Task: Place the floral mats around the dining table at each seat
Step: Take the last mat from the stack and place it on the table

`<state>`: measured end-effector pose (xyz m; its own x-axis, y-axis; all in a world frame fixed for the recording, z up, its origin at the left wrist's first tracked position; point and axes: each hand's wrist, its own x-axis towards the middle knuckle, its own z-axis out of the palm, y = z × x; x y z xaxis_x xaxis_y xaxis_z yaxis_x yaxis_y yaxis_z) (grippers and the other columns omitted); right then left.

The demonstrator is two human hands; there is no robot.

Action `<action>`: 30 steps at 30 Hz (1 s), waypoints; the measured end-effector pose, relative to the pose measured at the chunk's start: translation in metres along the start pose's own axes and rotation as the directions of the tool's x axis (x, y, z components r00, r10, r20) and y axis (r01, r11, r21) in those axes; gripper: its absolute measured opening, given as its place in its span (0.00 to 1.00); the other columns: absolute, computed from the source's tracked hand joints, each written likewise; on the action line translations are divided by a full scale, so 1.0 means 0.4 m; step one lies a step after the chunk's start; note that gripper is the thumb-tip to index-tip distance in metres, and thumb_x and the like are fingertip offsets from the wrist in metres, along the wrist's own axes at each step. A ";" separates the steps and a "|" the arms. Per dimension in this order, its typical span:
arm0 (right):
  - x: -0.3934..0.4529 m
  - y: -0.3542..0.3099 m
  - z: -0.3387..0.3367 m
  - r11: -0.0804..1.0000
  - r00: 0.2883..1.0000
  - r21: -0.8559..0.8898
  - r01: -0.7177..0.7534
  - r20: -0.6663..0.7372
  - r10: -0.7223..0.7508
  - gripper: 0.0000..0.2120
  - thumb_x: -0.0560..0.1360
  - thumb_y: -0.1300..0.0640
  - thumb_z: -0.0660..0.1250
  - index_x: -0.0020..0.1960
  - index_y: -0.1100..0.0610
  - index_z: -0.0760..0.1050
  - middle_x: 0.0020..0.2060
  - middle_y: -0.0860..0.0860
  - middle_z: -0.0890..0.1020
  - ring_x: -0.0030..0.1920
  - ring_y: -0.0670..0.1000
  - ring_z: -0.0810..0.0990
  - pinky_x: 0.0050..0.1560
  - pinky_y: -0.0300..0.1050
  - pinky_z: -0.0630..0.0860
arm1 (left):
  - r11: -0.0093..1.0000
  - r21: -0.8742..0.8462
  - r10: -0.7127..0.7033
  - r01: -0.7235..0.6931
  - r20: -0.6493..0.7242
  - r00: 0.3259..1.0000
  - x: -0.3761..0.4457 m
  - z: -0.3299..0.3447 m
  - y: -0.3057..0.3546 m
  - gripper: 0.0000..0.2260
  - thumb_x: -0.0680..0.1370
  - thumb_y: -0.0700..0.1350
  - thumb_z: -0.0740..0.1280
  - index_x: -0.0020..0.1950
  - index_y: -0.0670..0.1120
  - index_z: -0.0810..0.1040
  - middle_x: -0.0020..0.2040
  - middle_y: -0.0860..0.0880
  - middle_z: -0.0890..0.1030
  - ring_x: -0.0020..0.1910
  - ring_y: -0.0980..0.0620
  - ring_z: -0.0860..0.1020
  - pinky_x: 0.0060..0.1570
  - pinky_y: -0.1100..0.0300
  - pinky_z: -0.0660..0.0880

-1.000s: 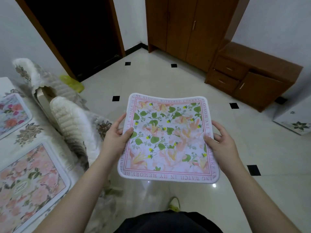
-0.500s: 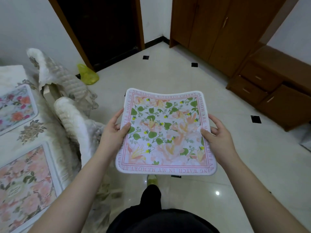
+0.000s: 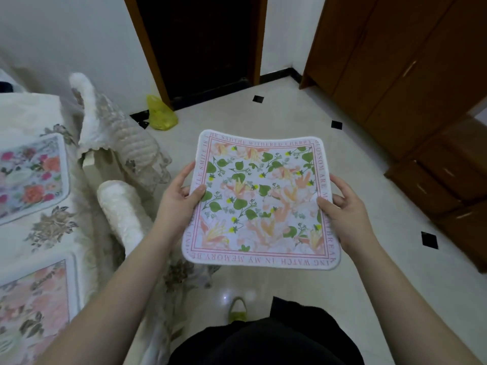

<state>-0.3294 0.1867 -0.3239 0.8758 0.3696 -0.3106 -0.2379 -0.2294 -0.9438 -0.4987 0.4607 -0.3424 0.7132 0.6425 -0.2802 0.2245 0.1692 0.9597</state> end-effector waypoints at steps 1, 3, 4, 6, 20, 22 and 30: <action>0.023 -0.013 0.007 1.000 1.000 -0.005 -0.001 0.005 0.001 0.23 0.79 0.63 0.66 0.63 0.37 0.72 0.50 0.52 0.85 0.45 0.57 0.86 0.40 0.60 0.83 | 1.000 -0.004 -0.002 0.002 -0.001 1.000 0.022 0.001 0.012 0.26 0.80 0.40 0.68 0.73 0.61 0.67 0.47 0.44 0.87 0.43 0.42 0.86 0.40 0.45 0.83; 0.071 -0.037 0.014 1.000 1.000 -0.009 -0.003 0.015 0.003 0.23 0.79 0.63 0.65 0.67 0.41 0.70 0.48 0.52 0.86 0.45 0.57 0.86 0.41 0.61 0.83 | 1.000 -0.024 -0.012 0.012 -0.016 1.000 0.063 0.006 0.030 0.26 0.80 0.40 0.67 0.74 0.60 0.67 0.47 0.44 0.87 0.42 0.43 0.86 0.39 0.46 0.83; 0.097 -0.049 0.017 1.000 1.000 -0.015 -0.003 0.025 0.004 0.24 0.79 0.64 0.65 0.68 0.42 0.69 0.47 0.52 0.86 0.45 0.57 0.86 0.42 0.62 0.83 | 0.999 -0.032 -0.016 0.015 -0.023 1.000 0.084 0.011 0.037 0.26 0.80 0.40 0.67 0.74 0.60 0.67 0.48 0.45 0.87 0.43 0.42 0.86 0.39 0.46 0.83; 0.155 -0.069 0.023 0.999 0.999 -0.039 -0.006 0.050 0.007 0.24 0.79 0.64 0.65 0.69 0.42 0.69 0.46 0.51 0.86 0.44 0.58 0.86 0.41 0.62 0.83 | 0.999 -0.036 -0.016 0.015 -0.035 0.999 0.126 0.023 0.044 0.26 0.80 0.40 0.67 0.74 0.60 0.67 0.48 0.45 0.87 0.44 0.41 0.86 0.41 0.44 0.83; 0.639 -0.186 0.082 0.997 0.968 -0.076 0.016 0.250 0.004 0.25 0.78 0.63 0.67 0.68 0.40 0.70 0.47 0.52 0.86 0.45 0.57 0.86 0.47 0.63 0.82 | 1.000 -0.014 -0.030 0.028 -0.237 0.971 0.421 0.100 0.176 0.26 0.80 0.41 0.67 0.74 0.60 0.66 0.48 0.45 0.87 0.44 0.42 0.86 0.39 0.46 0.83; 0.687 -0.208 0.111 0.996 0.958 -0.083 0.023 0.287 0.002 0.25 0.78 0.63 0.67 0.69 0.41 0.70 0.47 0.52 0.86 0.45 0.57 0.86 0.46 0.64 0.82 | 0.999 -0.007 -0.034 0.033 -0.281 0.959 0.449 0.089 0.190 0.26 0.80 0.42 0.67 0.75 0.60 0.65 0.48 0.46 0.87 0.44 0.43 0.86 0.38 0.46 0.83; 0.843 -0.287 0.301 0.992 0.917 -0.111 0.052 0.398 -0.004 0.25 0.78 0.64 0.66 0.69 0.42 0.70 0.46 0.52 0.86 0.45 0.57 0.86 0.48 0.63 0.81 | 0.999 -0.039 -0.049 0.037 -0.402 0.914 0.560 -0.029 0.216 0.26 0.80 0.43 0.68 0.74 0.61 0.66 0.47 0.45 0.87 0.43 0.42 0.86 0.41 0.45 0.83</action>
<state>-0.0576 0.4461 -0.3338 0.6369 0.6986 -0.3261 -0.1436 -0.3081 -0.9404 -0.3273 0.6281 -0.3220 0.3743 0.8794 -0.2942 0.2246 0.2218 0.9489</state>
